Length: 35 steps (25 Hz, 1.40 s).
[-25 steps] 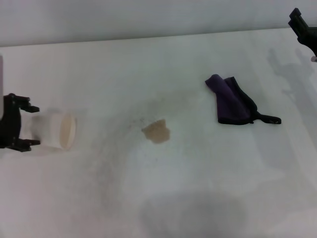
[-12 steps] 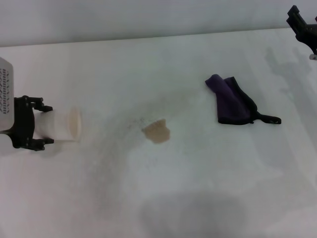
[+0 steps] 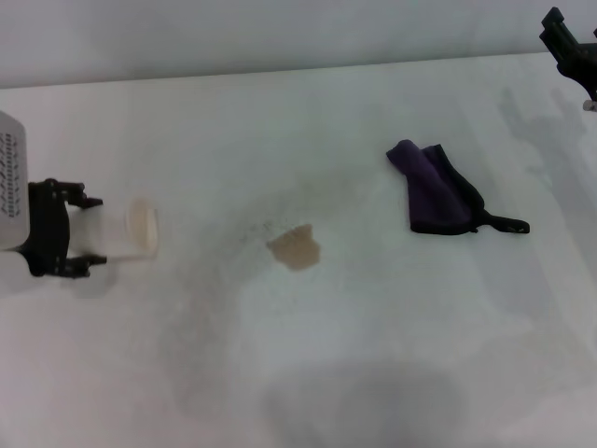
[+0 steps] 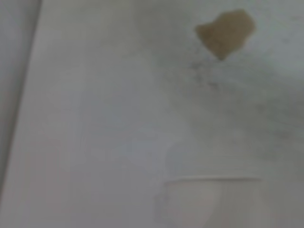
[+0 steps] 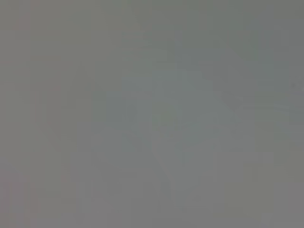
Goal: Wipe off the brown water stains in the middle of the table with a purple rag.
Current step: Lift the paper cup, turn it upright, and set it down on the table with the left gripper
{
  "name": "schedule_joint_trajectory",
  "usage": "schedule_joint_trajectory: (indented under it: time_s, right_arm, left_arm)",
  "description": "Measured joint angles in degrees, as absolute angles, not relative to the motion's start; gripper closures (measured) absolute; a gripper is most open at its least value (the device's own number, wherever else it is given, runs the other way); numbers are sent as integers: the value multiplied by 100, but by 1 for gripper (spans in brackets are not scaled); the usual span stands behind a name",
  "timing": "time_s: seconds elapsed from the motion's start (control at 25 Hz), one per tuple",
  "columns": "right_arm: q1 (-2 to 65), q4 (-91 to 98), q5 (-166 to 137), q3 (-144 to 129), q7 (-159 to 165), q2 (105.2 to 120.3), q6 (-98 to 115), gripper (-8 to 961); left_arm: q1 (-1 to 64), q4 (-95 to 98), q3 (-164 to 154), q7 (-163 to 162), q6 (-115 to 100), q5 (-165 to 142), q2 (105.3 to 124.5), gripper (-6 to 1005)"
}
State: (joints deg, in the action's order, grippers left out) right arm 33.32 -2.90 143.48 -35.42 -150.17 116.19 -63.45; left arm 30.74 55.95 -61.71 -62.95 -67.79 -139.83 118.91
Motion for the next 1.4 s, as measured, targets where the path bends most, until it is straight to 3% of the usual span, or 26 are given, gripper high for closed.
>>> schedule_joint_trajectory:
  time_s: [0.44,1.16,1.4]
  right_arm:
    - [3358,-290,14361,-3501,-14881,11619,-6327,86]
    - [3422,-229,14361,-3489,-14880,11619,-6151,86]
    - [3428,-176,14361,-3489,-14880,11605,-6074,87]
  left_arm:
    - [2747,5239,-5667,-5999,-6141,-11687,11886,321]
    - [2814,987,-5454,-3379,-5916,-5148,11970,410]
    - [2984,396,-5460,-3307,-5977,-4733,11989,414]
